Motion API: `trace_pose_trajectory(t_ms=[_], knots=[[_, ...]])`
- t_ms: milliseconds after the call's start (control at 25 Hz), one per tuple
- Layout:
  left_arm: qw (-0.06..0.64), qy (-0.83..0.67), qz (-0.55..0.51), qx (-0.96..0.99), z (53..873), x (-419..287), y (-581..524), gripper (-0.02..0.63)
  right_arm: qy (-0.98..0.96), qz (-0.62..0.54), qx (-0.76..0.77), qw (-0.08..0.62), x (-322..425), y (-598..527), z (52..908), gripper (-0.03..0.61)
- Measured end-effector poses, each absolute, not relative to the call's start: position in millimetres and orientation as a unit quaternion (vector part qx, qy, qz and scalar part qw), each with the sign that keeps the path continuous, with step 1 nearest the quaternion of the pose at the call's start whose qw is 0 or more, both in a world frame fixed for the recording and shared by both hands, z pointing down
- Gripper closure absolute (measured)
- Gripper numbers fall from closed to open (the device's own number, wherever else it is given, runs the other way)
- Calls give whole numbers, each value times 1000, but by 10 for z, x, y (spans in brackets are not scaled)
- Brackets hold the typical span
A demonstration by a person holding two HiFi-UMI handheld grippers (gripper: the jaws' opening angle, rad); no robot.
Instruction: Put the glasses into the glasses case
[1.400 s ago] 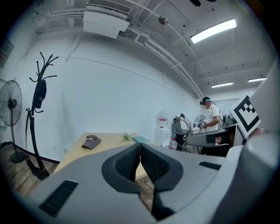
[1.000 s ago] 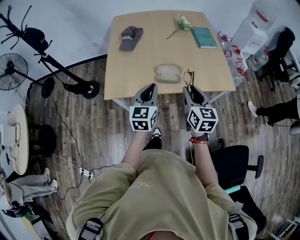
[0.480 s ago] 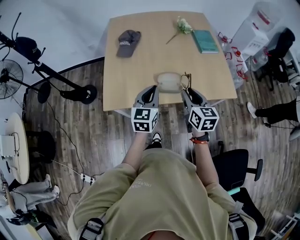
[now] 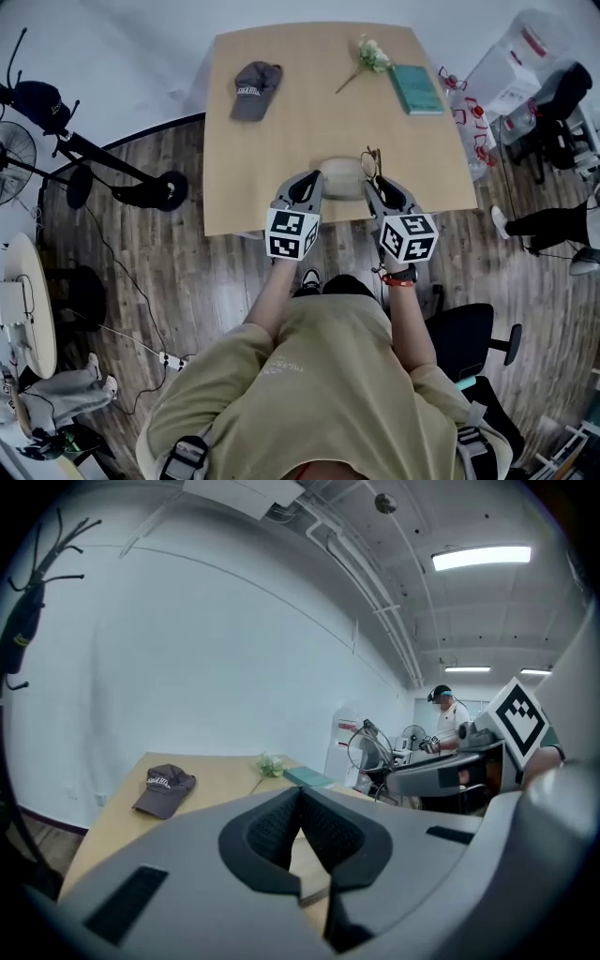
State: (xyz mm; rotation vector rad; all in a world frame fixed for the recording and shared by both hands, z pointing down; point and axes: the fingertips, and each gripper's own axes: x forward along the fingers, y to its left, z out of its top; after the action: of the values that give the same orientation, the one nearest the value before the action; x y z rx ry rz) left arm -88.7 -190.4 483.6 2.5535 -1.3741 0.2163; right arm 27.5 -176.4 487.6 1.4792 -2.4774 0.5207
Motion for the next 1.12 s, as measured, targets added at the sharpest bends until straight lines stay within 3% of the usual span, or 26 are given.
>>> trace_pose_trajectory(t_ms=[480,720,1120], knots=[[148,-480,115,857,5232,-812,-2489,591,-864,260,401,157,566,-2444,5413,453],[173,-485,132,847,5431,-773,-2814,591,-880,277,320,215,572,-2766,5619,454],[159,-487,147,846,5584,-676,-3081,591,-892,267,147,333,290,-2977,6018,454]])
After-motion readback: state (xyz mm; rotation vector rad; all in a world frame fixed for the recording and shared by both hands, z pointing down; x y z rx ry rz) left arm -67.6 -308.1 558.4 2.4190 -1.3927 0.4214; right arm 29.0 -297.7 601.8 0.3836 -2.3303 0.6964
